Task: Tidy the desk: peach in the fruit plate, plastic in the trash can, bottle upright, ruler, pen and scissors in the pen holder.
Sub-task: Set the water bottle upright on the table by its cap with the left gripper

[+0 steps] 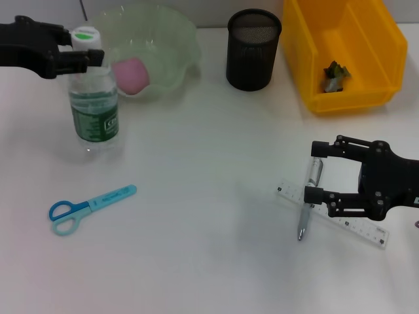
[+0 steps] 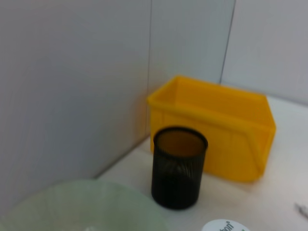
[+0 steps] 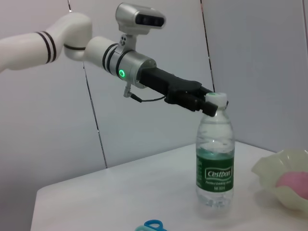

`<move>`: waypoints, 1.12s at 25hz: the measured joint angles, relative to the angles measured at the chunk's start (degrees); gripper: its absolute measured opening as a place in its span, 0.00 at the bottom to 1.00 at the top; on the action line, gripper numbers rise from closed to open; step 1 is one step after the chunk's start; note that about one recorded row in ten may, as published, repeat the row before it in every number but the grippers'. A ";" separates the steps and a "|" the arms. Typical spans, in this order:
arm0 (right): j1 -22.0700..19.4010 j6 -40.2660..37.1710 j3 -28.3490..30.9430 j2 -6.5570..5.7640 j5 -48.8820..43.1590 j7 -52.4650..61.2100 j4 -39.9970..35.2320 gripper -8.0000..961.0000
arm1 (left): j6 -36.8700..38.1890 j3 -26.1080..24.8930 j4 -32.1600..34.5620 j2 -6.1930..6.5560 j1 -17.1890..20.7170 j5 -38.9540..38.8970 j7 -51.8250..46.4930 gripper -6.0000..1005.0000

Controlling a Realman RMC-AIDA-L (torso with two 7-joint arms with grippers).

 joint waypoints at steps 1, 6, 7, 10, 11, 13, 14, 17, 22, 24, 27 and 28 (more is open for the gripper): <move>0.00 0.00 0.00 0.00 0.01 0.00 -0.03 0.87 | -0.15 -0.55 -0.54 -0.01 0.45 -1.19 0.85 0.48; 0.00 0.00 0.00 0.00 0.05 0.00 -0.04 0.87 | -1.71 -2.03 -3.64 0.21 2.49 -6.32 4.20 0.49; 0.03 0.00 0.00 0.00 0.07 0.00 -0.04 0.87 | -3.11 -2.50 -4.70 -0.05 3.08 -7.59 5.84 0.49; 0.07 0.00 0.03 0.00 0.08 0.00 -0.05 0.87 | -4.83 -2.61 -5.67 -0.38 3.50 -8.11 7.10 0.49; 0.08 0.00 0.07 0.00 0.09 0.00 -0.05 0.87 | -5.86 -2.59 -6.34 -0.53 3.67 -8.16 7.75 0.49; 0.09 0.00 0.29 0.00 0.09 -0.01 -0.04 0.87 | -8.38 -2.53 -9.16 -0.95 3.86 -8.23 10.31 0.50; 0.08 0.00 0.32 0.00 0.09 -0.01 -0.04 0.87 | -8.38 -2.53 -9.16 -0.95 3.86 -8.23 10.31 0.50; 0.03 0.00 0.35 0.00 0.09 -0.05 -0.04 0.87 | -9.64 -2.63 -9.88 -1.62 3.83 -8.27 11.84 0.50; 0.00 0.00 0.35 -0.04 0.09 -0.10 -0.04 0.87 | -11.19 -2.65 -9.98 -2.80 3.90 -8.59 13.16 0.51; 0.00 0.01 0.35 -0.05 0.09 -0.10 -0.04 0.87 | -11.51 -2.67 -9.88 -3.08 4.02 -8.93 13.39 0.51; -0.01 0.01 0.37 -0.11 0.09 -0.12 0.11 0.87 | -12.03 -2.70 -9.53 -3.66 4.61 -10.75 14.25 0.51; -0.01 0.01 0.37 -0.11 0.09 -0.12 0.11 0.87 | -12.03 -2.70 -9.53 -3.66 4.61 -10.75 14.25 0.51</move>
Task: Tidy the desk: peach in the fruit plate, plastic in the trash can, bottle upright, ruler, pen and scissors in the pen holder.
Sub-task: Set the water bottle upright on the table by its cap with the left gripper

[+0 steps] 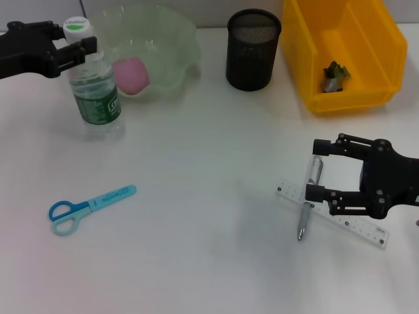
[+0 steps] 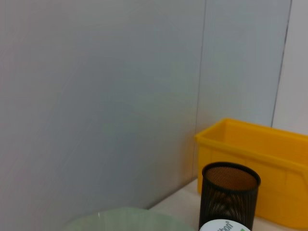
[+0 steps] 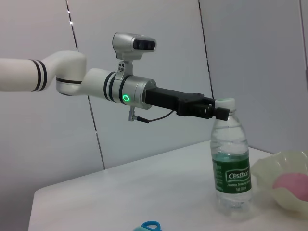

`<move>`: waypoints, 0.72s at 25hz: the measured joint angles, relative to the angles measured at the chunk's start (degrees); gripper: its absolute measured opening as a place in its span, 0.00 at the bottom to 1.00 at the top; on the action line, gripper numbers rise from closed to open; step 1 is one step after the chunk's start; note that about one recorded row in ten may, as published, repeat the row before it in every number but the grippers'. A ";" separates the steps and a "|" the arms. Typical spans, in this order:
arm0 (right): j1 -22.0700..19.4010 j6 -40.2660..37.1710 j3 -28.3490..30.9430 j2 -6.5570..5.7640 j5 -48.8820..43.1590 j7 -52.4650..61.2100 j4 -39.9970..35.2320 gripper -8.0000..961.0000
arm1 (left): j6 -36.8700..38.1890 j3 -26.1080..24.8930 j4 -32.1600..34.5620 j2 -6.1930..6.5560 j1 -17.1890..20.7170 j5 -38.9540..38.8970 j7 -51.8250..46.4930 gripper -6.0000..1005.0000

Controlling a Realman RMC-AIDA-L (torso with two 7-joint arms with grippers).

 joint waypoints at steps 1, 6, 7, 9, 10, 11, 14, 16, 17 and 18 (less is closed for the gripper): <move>0.00 0.00 0.02 -0.02 0.00 0.00 0.05 0.87 | -0.18 0.00 -0.06 0.00 0.07 -0.25 0.11 0.52; -0.11 0.00 0.07 -0.14 0.00 0.00 0.12 0.87 | -1.19 -0.01 -0.44 -0.09 0.25 -0.42 0.59 0.52; -0.11 0.00 0.07 -0.14 0.00 0.00 0.12 0.87 | -1.33 -0.01 -0.45 -0.12 0.31 -0.42 0.72 0.52; -0.18 0.00 0.06 -0.18 0.00 0.00 0.06 0.87 | -2.09 -0.01 -0.47 -0.24 0.62 -0.44 1.14 0.53; -0.18 0.00 0.06 -0.18 0.00 0.00 0.06 0.87 | -2.09 -0.01 -0.47 -0.24 0.62 -0.44 1.14 0.53; -0.18 0.00 0.06 -0.20 0.00 0.00 0.06 0.87 | -2.46 -0.01 -0.50 -0.36 0.74 -0.51 1.39 0.53; -0.18 0.00 0.07 -0.24 0.00 0.00 0.11 0.87 | -3.42 0.00 -0.56 -0.72 1.04 -0.85 2.27 0.53; -0.17 0.00 0.07 -0.25 0.00 0.00 0.11 0.87 | -3.71 -0.01 -0.56 -0.85 1.13 -0.93 2.58 0.53; -0.17 0.00 0.07 -0.25 0.00 0.00 0.11 0.87 | -3.91 0.00 -0.59 -0.99 1.21 -0.96 2.85 0.53; -0.17 0.00 0.07 -0.25 0.00 0.00 0.11 0.87 | -3.91 0.00 -0.59 -0.99 1.21 -0.96 2.85 0.54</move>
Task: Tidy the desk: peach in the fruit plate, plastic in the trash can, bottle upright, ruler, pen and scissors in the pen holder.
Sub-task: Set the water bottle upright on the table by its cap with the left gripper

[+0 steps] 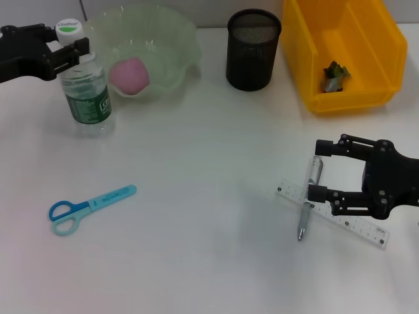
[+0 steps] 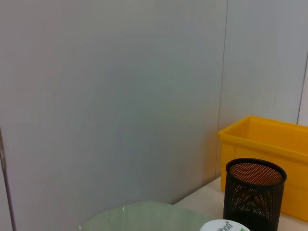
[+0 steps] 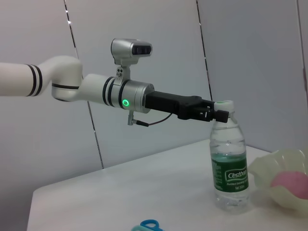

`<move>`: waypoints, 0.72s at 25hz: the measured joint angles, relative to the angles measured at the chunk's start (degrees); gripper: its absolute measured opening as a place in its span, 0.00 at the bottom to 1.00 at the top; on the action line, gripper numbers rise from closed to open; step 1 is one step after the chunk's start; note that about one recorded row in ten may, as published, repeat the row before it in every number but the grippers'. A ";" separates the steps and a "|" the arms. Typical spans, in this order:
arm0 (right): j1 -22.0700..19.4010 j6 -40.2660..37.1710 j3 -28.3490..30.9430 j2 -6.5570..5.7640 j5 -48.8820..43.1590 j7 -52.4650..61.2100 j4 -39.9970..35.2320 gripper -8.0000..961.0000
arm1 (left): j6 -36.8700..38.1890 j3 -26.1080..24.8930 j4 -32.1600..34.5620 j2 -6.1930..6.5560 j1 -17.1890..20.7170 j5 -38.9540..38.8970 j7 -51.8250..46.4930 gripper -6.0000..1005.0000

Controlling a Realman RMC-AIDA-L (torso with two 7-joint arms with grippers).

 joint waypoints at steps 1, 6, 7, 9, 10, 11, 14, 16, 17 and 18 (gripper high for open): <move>0.00 0.00 0.00 0.00 0.00 0.00 0.00 0.87 | -0.10 0.00 -0.08 -0.06 0.03 -0.01 0.11 0.54; 0.01 0.00 0.00 0.00 0.00 0.03 0.00 0.87 | -0.36 0.00 -0.43 -0.12 0.16 -0.14 0.83 0.54; 0.01 0.00 0.00 0.00 0.00 0.03 0.00 0.87 | -0.36 0.00 -0.43 -0.12 0.16 -0.14 0.83 0.54; 0.00 0.00 0.00 0.00 0.00 0.03 0.00 0.87 | -0.50 0.00 -0.46 -0.13 0.25 -0.14 0.86 0.55; 0.00 0.00 0.00 0.00 0.00 0.04 0.02 0.87 | -0.53 0.00 -0.47 -0.13 0.25 -0.14 0.86 0.55; 0.00 0.00 0.00 0.00 0.00 0.05 0.06 0.87 | -0.86 0.00 -0.52 -0.13 0.38 -0.14 0.97 0.55; 0.00 0.00 0.00 0.00 0.00 0.06 0.08 0.87 | -0.93 0.01 -0.53 -0.13 0.46 -0.14 0.99 0.55; 0.00 0.00 0.00 0.00 0.00 0.08 0.09 0.87 | -0.97 0.00 -0.55 -0.13 0.60 -0.15 1.03 0.56; 0.00 0.00 0.00 0.00 0.00 0.08 0.09 0.87 | -0.97 0.00 -0.55 -0.13 0.60 -0.15 1.03 0.56; 0.00 0.00 0.00 0.00 0.00 0.09 0.09 0.87 | -0.97 0.00 -0.57 -0.13 0.62 -0.15 1.03 0.56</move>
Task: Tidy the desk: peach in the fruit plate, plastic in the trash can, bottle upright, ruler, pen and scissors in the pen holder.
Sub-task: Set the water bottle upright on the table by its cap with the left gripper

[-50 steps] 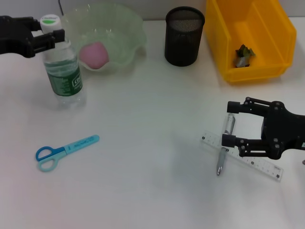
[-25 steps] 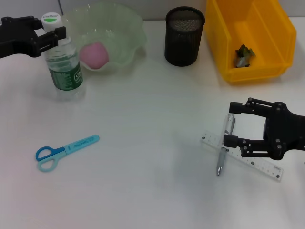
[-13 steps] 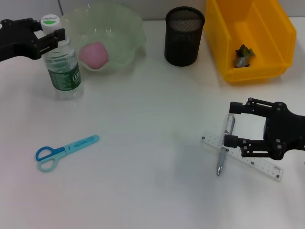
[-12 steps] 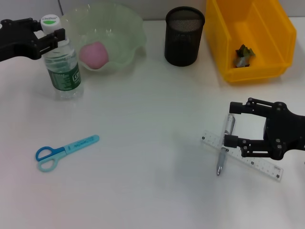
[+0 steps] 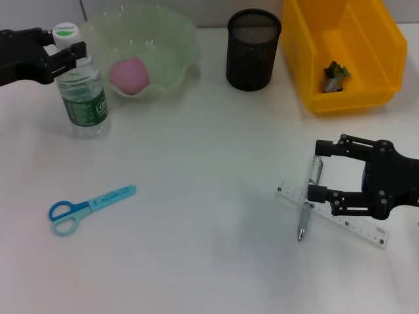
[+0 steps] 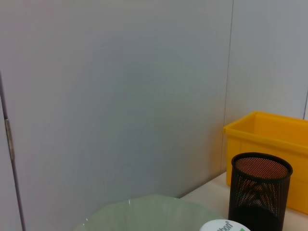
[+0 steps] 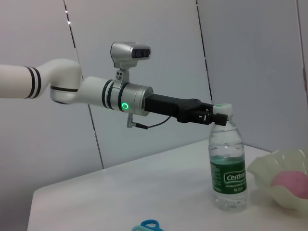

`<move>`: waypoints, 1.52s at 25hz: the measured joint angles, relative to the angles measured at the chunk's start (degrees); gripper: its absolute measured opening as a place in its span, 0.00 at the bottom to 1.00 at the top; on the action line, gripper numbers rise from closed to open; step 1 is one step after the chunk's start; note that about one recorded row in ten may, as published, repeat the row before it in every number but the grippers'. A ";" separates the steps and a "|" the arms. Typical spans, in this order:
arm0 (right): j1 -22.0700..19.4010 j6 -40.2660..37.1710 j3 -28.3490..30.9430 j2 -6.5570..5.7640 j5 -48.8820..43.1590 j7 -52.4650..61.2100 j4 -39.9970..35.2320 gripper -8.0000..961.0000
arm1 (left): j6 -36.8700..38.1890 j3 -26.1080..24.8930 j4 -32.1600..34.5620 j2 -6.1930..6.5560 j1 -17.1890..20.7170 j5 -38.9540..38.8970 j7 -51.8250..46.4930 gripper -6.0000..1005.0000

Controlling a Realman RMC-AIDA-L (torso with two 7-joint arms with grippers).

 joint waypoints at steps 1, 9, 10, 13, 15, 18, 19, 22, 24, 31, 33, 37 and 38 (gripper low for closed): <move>0.00 0.00 0.00 0.00 0.00 0.00 0.00 0.87 | -0.02 0.00 -0.03 -0.01 0.02 -0.02 0.00 0.56; 0.00 0.00 0.00 0.01 0.00 0.11 0.00 0.87 | -0.16 0.00 -0.76 -0.09 0.17 -0.67 0.61 0.57; 0.00 0.00 0.00 0.00 0.00 0.13 0.00 0.87 | -0.16 0.00 -0.76 -0.09 0.20 -0.71 0.61 0.57; 0.00 0.00 0.00 0.03 0.00 0.18 0.00 0.87 | -0.16 0.00 -0.89 -0.09 0.21 -0.82 0.62 0.57; 0.00 0.00 0.00 0.05 0.00 0.19 0.00 0.87 | -0.27 0.00 -1.16 -0.09 0.21 -0.90 0.62 0.58; 0.00 0.00 0.00 0.06 0.00 0.20 0.00 0.87 | -0.80 -0.06 -1.47 -0.09 0.24 -1.29 0.62 0.58; 0.00 0.00 0.00 0.06 0.00 0.20 0.00 0.87 | -0.80 -0.06 -1.47 -0.09 0.24 -1.29 0.62 0.58; -0.07 -0.15 0.00 0.08 0.00 0.21 0.00 0.87 | -1.25 -0.10 -1.65 -0.09 0.51 -2.45 0.62 0.58; -0.16 -0.37 0.00 0.09 0.00 0.21 0.00 0.87 | -1.37 -0.05 -1.71 -0.09 0.62 -2.74 0.62 0.59; -0.36 -0.64 0.00 0.18 0.00 0.32 -0.14 0.87 | -1.11 0.46 -1.72 -0.09 0.70 -2.75 0.61 0.60; -0.41 -0.66 0.00 0.18 0.00 0.32 -0.14 0.87 | -0.97 0.33 -1.72 -0.09 0.71 -2.80 0.61 0.68; -0.51 -0.70 0.00 0.18 0.00 0.32 -0.13 0.87 | -0.88 -0.07 -1.60 -0.09 0.74 -3.31 0.61 0.80; -0.53 -0.71 0.00 0.13 0.00 0.32 -0.06 0.87 | -0.73 -0.13 -1.44 -0.07 0.90 -4.26 0.61 0.80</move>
